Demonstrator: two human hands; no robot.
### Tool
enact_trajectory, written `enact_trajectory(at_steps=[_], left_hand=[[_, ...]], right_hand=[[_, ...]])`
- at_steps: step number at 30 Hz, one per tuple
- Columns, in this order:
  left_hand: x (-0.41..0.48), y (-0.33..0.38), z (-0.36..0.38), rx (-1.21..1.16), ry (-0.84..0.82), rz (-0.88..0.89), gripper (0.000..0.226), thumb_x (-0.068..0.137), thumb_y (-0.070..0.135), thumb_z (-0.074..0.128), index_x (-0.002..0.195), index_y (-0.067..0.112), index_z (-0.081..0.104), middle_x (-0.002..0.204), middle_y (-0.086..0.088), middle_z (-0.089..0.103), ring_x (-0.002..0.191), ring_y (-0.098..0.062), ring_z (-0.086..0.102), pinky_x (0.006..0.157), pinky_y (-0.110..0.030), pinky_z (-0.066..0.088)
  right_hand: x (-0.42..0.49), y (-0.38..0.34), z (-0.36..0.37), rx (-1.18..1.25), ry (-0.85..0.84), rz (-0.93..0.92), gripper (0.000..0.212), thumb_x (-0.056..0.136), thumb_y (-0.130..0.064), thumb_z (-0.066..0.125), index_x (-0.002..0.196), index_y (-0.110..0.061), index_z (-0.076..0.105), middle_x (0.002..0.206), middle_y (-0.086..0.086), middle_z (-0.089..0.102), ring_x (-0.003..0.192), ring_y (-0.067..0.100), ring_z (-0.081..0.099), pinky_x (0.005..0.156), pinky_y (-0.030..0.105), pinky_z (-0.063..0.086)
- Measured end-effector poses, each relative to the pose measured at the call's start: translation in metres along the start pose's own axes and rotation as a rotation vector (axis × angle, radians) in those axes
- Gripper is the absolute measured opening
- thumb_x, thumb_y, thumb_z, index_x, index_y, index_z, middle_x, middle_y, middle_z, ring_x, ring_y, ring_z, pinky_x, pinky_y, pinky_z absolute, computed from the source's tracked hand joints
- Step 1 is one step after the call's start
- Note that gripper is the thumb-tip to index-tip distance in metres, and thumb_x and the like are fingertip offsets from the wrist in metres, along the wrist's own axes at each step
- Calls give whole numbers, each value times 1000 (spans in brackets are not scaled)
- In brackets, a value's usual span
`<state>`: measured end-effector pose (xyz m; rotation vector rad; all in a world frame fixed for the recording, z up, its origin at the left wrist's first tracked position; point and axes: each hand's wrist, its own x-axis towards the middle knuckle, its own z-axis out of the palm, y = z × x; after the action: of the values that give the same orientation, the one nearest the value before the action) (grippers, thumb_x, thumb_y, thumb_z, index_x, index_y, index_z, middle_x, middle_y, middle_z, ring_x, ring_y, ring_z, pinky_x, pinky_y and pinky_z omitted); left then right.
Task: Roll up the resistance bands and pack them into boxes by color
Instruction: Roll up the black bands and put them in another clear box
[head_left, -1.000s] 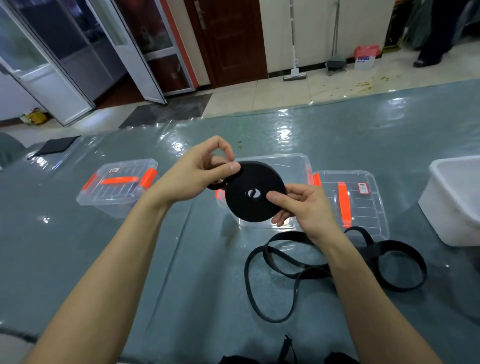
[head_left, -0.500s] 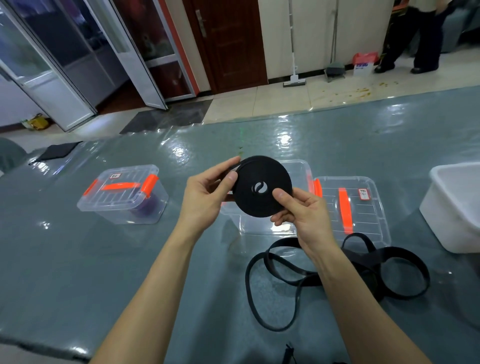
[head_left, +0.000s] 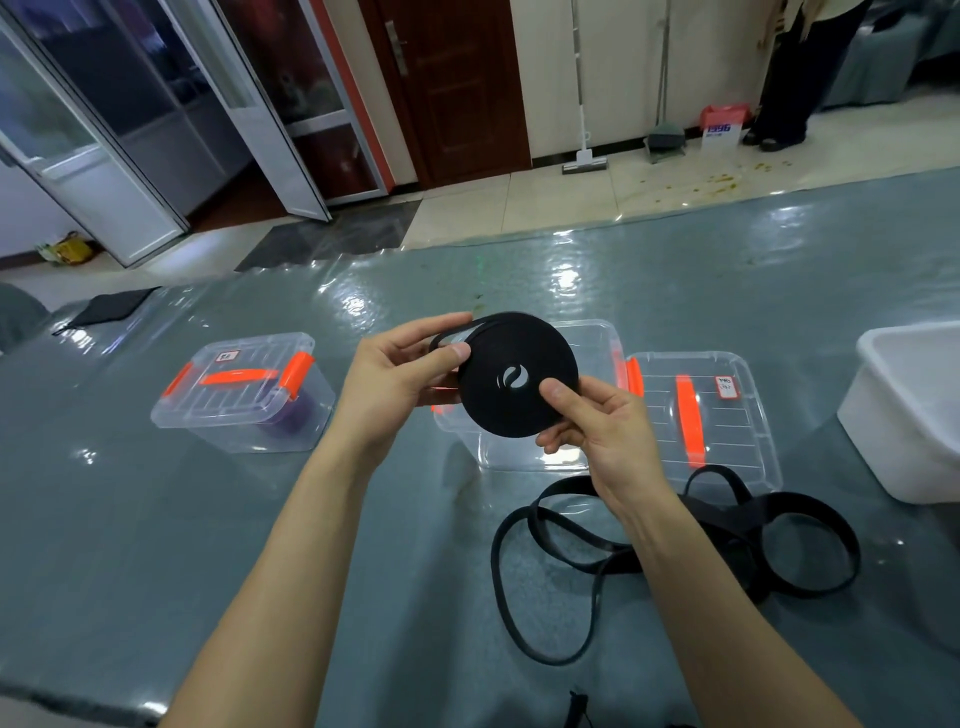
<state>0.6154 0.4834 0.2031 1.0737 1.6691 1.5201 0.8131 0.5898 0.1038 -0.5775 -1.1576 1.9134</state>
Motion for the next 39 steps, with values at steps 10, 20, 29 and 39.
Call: enact_trajectory(at_steps=[10,20,29,39], left_hand=[[0,-10,13,-87,19,-23,32,100,8,76,128,24,81,105,-12,80,95,-20,77,82,-33,66],[7,-17,-1,130,-95,6,48,93,-6,79,136,15,75,108,-15,82,93,-34,74,88,-42,67],[20,-19,-7,232,-209,-10,34,103,9,73,135,19,76,111,-18,78,94,-26,71,91,-37,66],[37,-45,7,205,42,12,13,105,16,73,113,18,83,104,-8,83,86,-19,79,78,-37,66]], right_hand=[[2,2,-3,3,35,-6,40,81,-44,90,107,-14,85,95,22,80,61,26,74,59,28,61],[8,7,-20,-286,-155,147,41,79,-55,92,112,-31,83,107,4,84,97,25,82,73,34,67],[20,16,-22,-264,-131,124,25,87,-17,91,109,-15,81,102,11,83,94,32,82,72,36,68],[29,21,-22,-254,-28,165,28,88,-15,89,114,-10,80,102,10,84,93,33,82,72,37,68]])
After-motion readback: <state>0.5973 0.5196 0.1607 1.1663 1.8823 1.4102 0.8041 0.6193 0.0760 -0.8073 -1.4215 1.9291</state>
